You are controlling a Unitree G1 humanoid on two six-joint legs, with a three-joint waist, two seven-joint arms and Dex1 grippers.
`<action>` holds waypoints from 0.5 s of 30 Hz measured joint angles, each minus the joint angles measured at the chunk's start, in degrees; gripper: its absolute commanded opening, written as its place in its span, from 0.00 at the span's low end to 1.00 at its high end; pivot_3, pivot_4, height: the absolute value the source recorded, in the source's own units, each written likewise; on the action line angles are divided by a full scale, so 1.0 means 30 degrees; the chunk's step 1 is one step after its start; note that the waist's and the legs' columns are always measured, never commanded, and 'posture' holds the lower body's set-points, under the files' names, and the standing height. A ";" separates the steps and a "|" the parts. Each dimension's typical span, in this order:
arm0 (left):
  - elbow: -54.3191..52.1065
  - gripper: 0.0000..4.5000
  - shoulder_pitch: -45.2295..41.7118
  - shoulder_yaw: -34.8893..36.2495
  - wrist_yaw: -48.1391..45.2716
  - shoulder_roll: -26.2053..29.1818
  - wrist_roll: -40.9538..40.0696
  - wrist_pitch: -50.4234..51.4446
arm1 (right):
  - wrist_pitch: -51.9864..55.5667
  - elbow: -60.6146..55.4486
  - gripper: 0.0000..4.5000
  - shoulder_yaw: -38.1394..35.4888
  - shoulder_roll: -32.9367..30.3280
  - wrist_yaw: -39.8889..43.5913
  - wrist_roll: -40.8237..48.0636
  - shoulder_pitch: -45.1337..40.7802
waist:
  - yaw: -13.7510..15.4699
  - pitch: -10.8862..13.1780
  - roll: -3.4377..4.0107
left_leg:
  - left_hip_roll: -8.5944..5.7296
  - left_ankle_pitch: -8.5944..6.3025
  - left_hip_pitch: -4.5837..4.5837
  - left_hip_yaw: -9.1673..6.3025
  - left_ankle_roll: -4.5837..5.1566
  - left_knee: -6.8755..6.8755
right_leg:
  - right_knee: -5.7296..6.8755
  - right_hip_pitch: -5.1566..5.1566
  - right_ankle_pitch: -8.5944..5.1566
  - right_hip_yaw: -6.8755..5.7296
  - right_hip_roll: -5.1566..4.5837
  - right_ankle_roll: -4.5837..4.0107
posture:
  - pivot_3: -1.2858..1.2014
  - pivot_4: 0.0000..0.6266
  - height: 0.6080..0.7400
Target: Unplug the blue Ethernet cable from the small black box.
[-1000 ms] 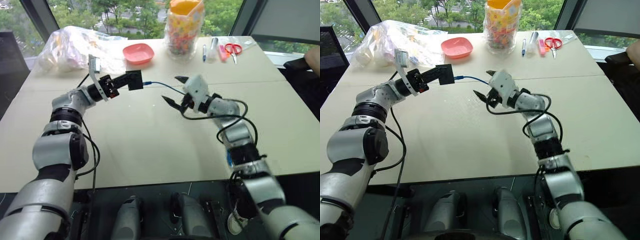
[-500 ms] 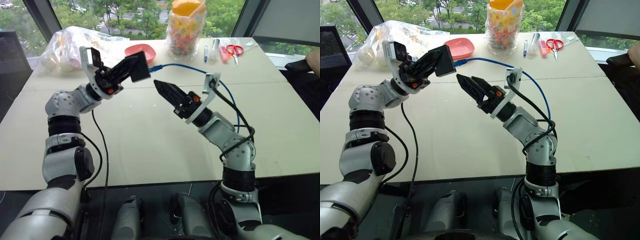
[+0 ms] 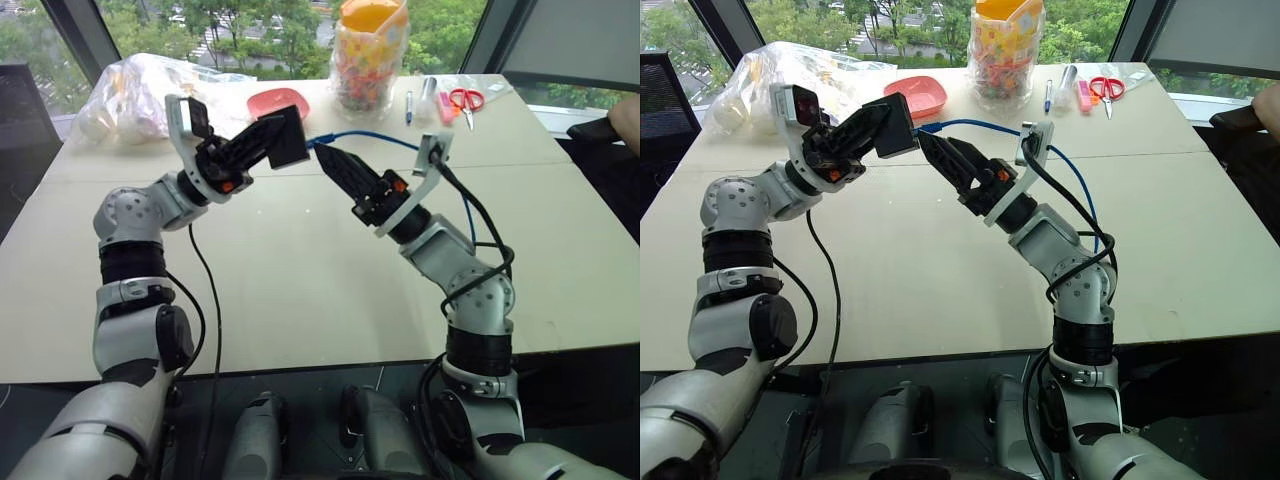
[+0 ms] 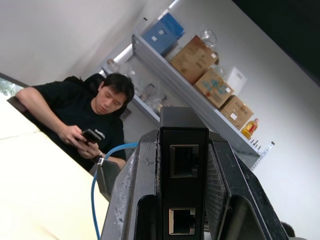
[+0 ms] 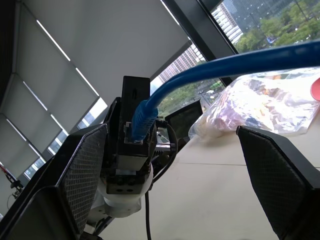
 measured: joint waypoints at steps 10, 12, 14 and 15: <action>-0.0006 0.11 0.0137 -0.0186 0.0167 -0.0070 -0.0006 -0.0003 | -0.0127 0.0088 0.96 0.0341 0.0005 0.0106 -0.0012 0.0001 | 0.0005 0.0000 0.0000 | 0.0001 -0.0001 -0.0007 -0.0003 -0.0001 -0.0001 | -0.0014 0.0000 -0.0008 -0.0003 -0.0004 -0.0012 | 0.52 0.24 1.00; -0.0008 0.11 0.0138 -0.0255 0.0167 -0.0070 -0.0007 -0.0003 | -0.0170 0.0227 0.96 0.0387 0.0005 0.0141 -0.0023 0.0001 | 0.0005 0.0000 0.0000 | 0.0001 -0.0001 -0.0007 -0.0003 -0.0001 -0.0001 | -0.0014 0.0000 -0.0017 -0.0004 -0.0004 -0.0027 | 0.52 0.24 1.00; -0.0021 0.11 0.0138 -0.0377 0.0167 -0.0070 -0.0007 -0.0003 | -0.0179 0.0341 0.96 0.0406 0.0004 0.0155 -0.0027 0.0000 | 0.0004 0.0000 0.0000 | 0.0001 -0.0001 -0.0009 -0.0004 -0.0001 -0.0001 | -0.0015 -0.0002 -0.0031 -0.0004 -0.0004 -0.0049 | 0.52 0.24 1.00; -0.0027 0.11 0.0138 -0.0390 0.0167 -0.0070 -0.0007 -0.0003 | -0.0183 0.0345 0.96 0.0413 0.0004 0.0165 -0.0027 0.0000 | 0.0005 0.0000 0.0000 | 0.0002 -0.0001 -0.0010 -0.0004 -0.0001 -0.0001 | -0.0016 -0.0003 -0.0032 -0.0005 -0.0004 -0.0051 | 0.52 0.24 1.00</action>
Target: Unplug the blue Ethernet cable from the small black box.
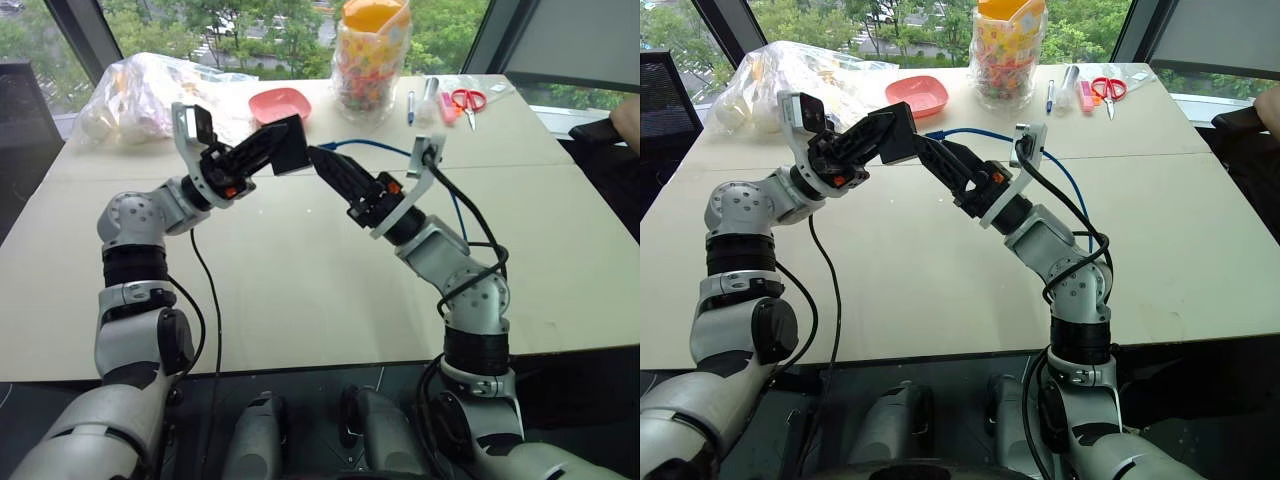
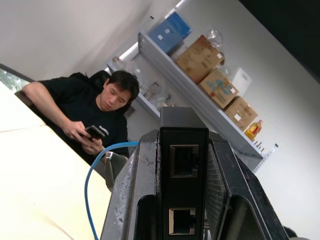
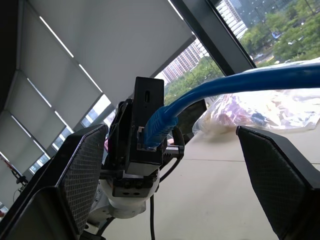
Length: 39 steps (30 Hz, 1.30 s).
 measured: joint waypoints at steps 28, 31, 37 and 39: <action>0.0065 0.11 0.0203 -0.0305 0.0462 0.0837 -0.0290 -0.0740 | -0.0544 0.0800 0.01 0.0083 0.0175 0.0127 0.0650 -0.0389 | -0.0036 0.0003 0.0003 | 0.0004 -0.0003 -0.0013 -0.0008 -0.0002 -0.0019 | -0.0031 -0.0010 -0.0005 -0.0014 -0.0004 -0.0004 | 0.52 0.24 1.00; 0.0944 0.11 0.0188 0.0562 0.0573 0.2786 -0.0203 -0.1586 | -0.0944 0.2414 0.01 -0.1456 -0.1564 -0.0063 0.0304 -0.0539 | -0.0057 0.0009 0.0005 | 0.0005 -0.0004 -0.0021 -0.0005 -0.0003 -0.0026 | -0.0043 -0.0020 -0.0008 -0.0018 -0.0003 -0.0009 | 0.52 0.24 1.00; 0.1575 0.11 0.0126 0.1108 0.1300 0.3738 0.0599 -0.3414 | -0.1603 0.5549 0.01 -0.2917 -0.4009 0.0592 -0.0871 -0.2439 | 0.0060 0.0025 0.0033 | -0.0003 -0.0004 -0.0052 -0.0007 -0.0001 -0.0055 | -0.0092 -0.0020 -0.0007 -0.0029 -0.0010 -0.0007 | 0.52 0.24 1.00; 0.1575 0.11 0.0106 0.0136 0.2236 0.2797 0.1874 -0.5094 | -0.2080 0.7965 0.01 -0.2396 -0.5278 0.1335 -0.2226 -0.4516 | 0.0087 0.0030 0.0039 | -0.0020 -0.0002 -0.0062 0.0004 0.0002 -0.0050 | -0.0130 -0.0008 -0.0002 -0.0026 -0.0024 -0.0013 | 0.52 0.24 1.00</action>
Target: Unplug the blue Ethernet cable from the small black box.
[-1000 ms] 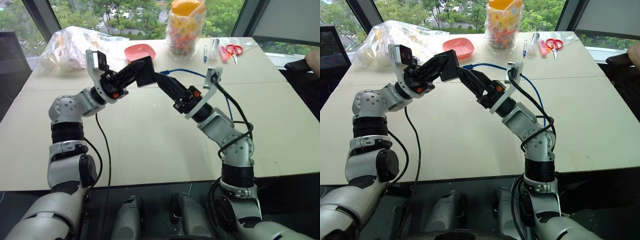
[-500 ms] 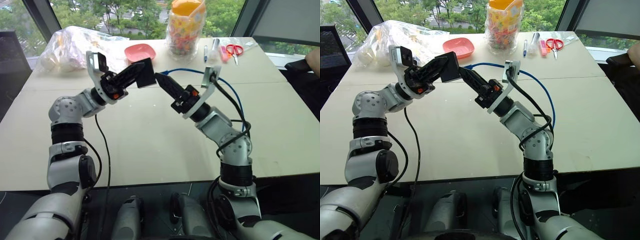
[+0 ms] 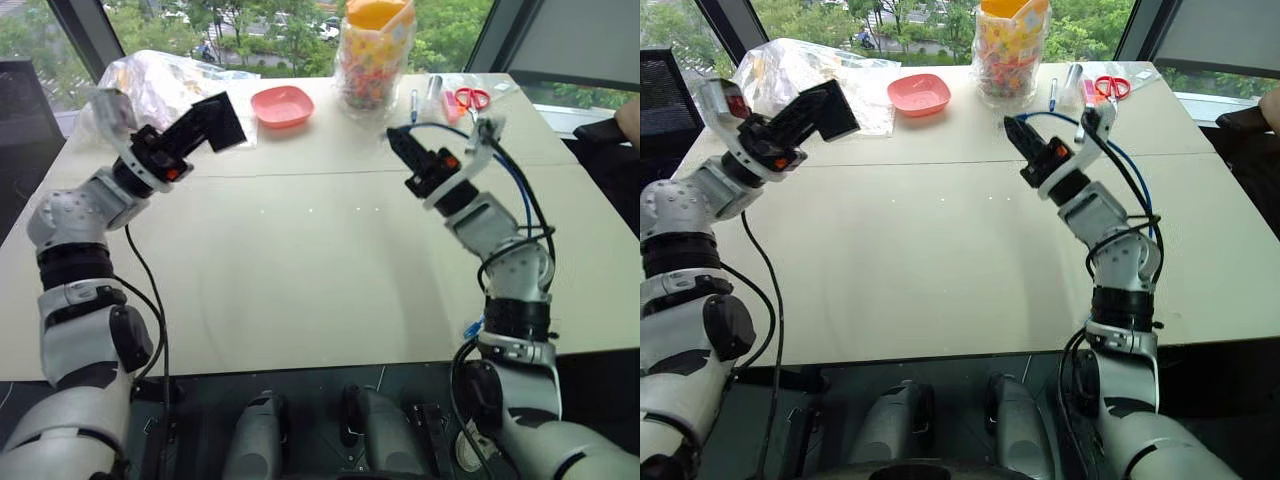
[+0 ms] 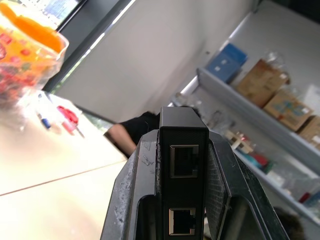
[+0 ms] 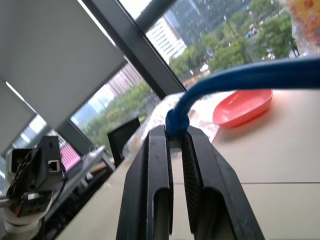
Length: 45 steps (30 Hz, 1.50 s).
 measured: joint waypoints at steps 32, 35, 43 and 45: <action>0.5077 0.11 -0.0722 -0.5919 0.4406 -0.6238 0.9581 -1.6146 | -0.3465 1.0196 0.99 0.3594 -0.1391 0.4250 -1.1455 -0.1030 | -0.0024 -0.0001 -0.0001 | -0.0034 -0.0084 -0.0110 0.0178 0.0158 0.0030 | -0.0082 -0.0055 0.0127 0.0042 0.0008 0.0129 | 0.52 0.24 1.00; 0.7330 0.11 -0.1191 -0.6151 0.4745 -0.6814 1.0387 -1.7824 | -0.1563 0.4765 0.99 0.3918 -0.0981 0.3871 -1.1009 0.1755 | -0.0046 0.0000 -0.0001 | -0.0036 -0.0085 -0.0128 0.0175 0.0159 0.0037 | -0.0081 -0.0071 0.0129 0.0038 0.0007 0.0129 | 0.52 0.24 1.00; 1.1131 0.41 -0.2224 -0.6276 0.6508 -0.7947 1.1853 -2.0471 | 0.0425 -0.2911 1.00 0.2594 -0.0303 0.1728 -0.9488 0.4396 | -0.0036 -0.0002 -0.0006 | 0.0005 -0.0086 -0.0124 0.0082 0.0156 0.0066 | -0.0083 -0.0066 0.0109 0.0020 0.0018 0.0163 | 0.52 0.24 1.00; 1.1440 0.62 -0.2225 -0.6177 0.6623 -0.8046 1.1892 -2.0665 | 0.0600 -0.3692 1.00 0.2432 -0.0303 0.1478 -0.9325 0.4792 | -0.0029 -0.0002 -0.0006 | 0.0004 -0.0087 -0.0127 0.0083 0.0157 0.0064 | -0.0084 -0.0068 0.0109 0.0020 0.0017 0.0163 | 0.52 0.24 1.00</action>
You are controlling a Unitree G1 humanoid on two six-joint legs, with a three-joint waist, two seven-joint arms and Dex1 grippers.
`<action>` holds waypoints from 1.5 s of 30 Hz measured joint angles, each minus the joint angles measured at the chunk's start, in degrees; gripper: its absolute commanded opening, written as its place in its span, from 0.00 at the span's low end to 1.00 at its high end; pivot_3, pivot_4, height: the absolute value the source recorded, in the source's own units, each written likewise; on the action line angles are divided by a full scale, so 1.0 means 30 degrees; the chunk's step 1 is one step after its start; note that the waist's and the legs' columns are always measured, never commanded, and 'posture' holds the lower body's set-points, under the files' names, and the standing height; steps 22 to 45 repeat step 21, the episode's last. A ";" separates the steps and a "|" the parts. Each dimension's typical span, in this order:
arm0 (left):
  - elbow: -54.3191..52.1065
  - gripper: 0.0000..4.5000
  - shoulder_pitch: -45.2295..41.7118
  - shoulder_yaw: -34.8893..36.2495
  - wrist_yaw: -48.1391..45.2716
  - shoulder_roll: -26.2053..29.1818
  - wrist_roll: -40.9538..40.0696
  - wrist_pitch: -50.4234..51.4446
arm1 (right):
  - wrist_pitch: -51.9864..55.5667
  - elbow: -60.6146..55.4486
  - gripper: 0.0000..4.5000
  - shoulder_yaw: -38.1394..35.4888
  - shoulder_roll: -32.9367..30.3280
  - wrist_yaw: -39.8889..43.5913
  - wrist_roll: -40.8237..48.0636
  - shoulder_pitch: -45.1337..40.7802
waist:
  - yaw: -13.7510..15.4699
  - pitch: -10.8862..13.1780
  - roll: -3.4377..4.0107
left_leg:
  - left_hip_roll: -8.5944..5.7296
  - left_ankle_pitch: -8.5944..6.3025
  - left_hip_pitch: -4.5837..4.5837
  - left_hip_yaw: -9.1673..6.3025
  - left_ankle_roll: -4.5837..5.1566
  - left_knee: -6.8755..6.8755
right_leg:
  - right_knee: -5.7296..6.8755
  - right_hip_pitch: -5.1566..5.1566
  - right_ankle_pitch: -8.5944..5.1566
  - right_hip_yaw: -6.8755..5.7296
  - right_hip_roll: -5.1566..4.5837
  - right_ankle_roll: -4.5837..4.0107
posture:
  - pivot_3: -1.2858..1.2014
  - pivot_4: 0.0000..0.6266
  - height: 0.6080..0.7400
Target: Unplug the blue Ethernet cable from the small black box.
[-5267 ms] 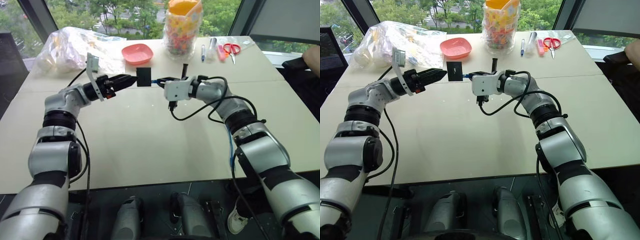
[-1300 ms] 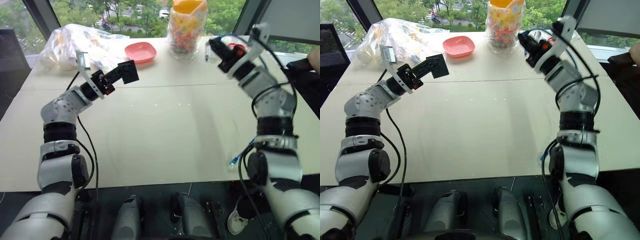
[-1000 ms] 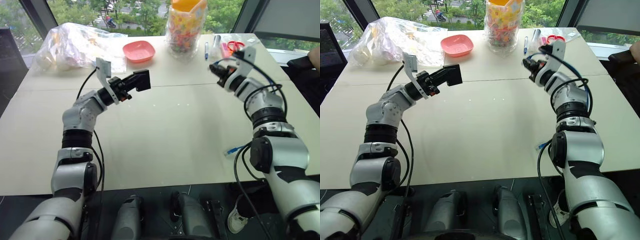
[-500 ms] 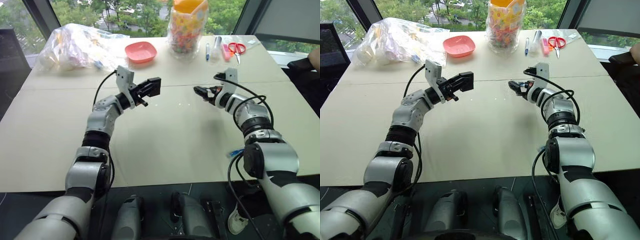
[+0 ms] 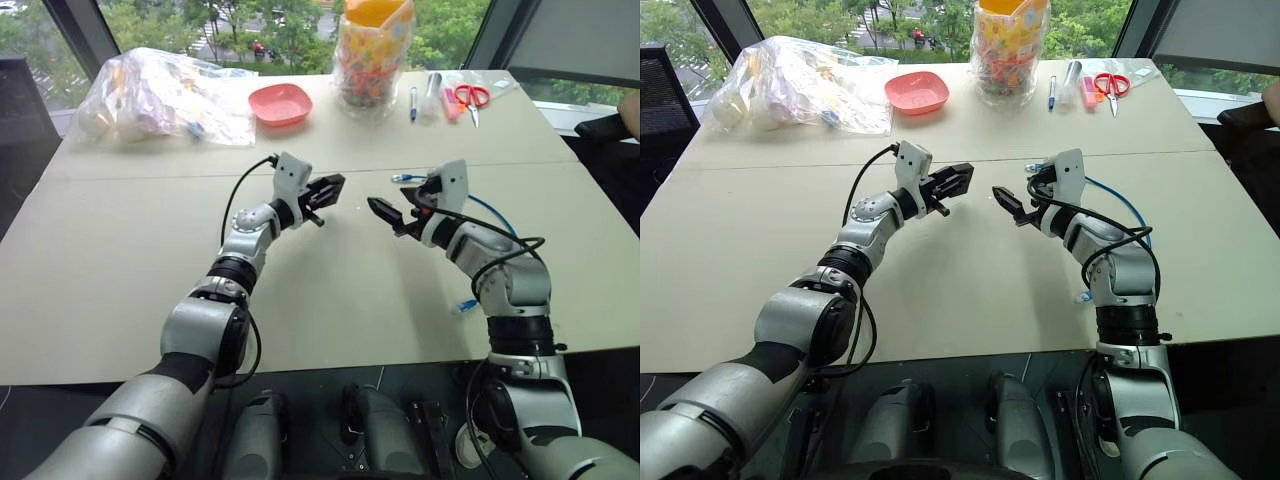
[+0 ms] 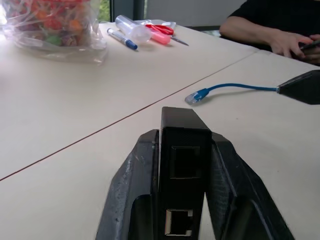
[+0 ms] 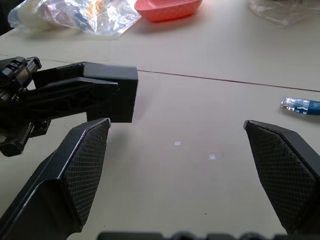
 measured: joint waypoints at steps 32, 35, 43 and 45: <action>-2.3377 0.98 1.2439 0.1732 -0.3515 0.7772 -0.6710 1.8201 | 0.0863 -0.6634 1.00 -0.0051 -0.3056 0.2769 0.2215 0.6074 | 0.0094 -0.0005 0.0014 | 0.0021 -0.0006 0.0067 -0.0046 -0.0009 0.0024 | -0.0017 0.0078 -0.0056 0.0014 -0.0003 -0.0075 | 0.52 0.24 1.00; -2.3377 0.98 1.2439 0.1732 -0.3515 0.7772 -0.6710 1.8201 | 0.0863 -0.6634 1.00 -0.0051 -0.3056 0.2769 0.2215 0.6074 | 0.0094 -0.0005 0.0014 | 0.0021 -0.0006 0.0067 -0.0046 -0.0009 0.0024 | -0.0017 0.0078 -0.0056 0.0014 -0.0003 -0.0075 | 0.52 0.24 1.00; -2.3377 0.98 1.2439 0.1732 -0.3515 0.7772 -0.6710 1.8201 | 0.0863 -0.6634 1.00 -0.0051 -0.3056 0.2769 0.2215 0.6074 | 0.0094 -0.0005 0.0014 | 0.0021 -0.0006 0.0067 -0.0046 -0.0009 0.0024 | -0.0017 0.0078 -0.0056 0.0014 -0.0003 -0.0075 | 0.52 0.24 1.00; -2.3377 0.98 1.2439 0.1732 -0.3515 0.7772 -0.6710 1.8201 | 0.0863 -0.6634 1.00 -0.0051 -0.3056 0.2769 0.2215 0.6074 | 0.0094 -0.0005 0.0014 | 0.0021 -0.0006 0.0067 -0.0046 -0.0009 0.0024 | -0.0017 0.0078 -0.0056 0.0014 -0.0003 -0.0075 | 0.52 0.24 1.00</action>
